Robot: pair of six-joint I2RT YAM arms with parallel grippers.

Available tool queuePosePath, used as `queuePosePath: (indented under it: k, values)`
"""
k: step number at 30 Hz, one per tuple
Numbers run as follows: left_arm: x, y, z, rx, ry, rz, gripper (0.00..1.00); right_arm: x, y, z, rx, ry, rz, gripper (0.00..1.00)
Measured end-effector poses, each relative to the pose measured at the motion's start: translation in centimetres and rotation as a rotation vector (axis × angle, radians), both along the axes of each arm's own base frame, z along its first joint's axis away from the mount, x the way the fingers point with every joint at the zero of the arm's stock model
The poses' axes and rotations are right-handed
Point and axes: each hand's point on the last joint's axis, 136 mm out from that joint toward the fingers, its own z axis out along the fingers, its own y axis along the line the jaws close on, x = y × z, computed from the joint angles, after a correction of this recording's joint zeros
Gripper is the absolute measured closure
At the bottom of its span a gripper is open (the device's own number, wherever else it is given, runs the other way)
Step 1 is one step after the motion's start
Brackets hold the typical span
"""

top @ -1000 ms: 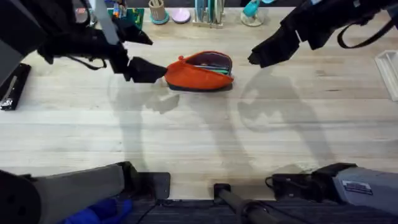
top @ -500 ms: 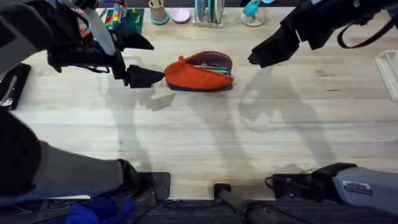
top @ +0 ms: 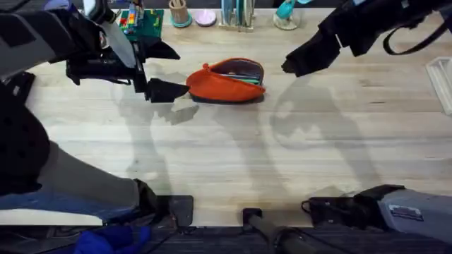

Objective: Unzip the bag, pick up the pens from the table one at a time and place them inside, then zip the bag closed.

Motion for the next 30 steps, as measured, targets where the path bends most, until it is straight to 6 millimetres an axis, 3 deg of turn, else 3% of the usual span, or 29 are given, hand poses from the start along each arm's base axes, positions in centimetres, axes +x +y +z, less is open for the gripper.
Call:
queuePosePath:
  k: [10,30]
  values:
    - [0.6,0.2,-1.2,0.002,-0.004,-0.004,0.01,0.0,0.0,0.0,0.0,0.0,0.0,0.005]
    - [0.6,0.2,-1.3,0.006,-0.001,-0.004,0.008,0.0,0.0,0.0,0.0,0.0,0.0,0.005]
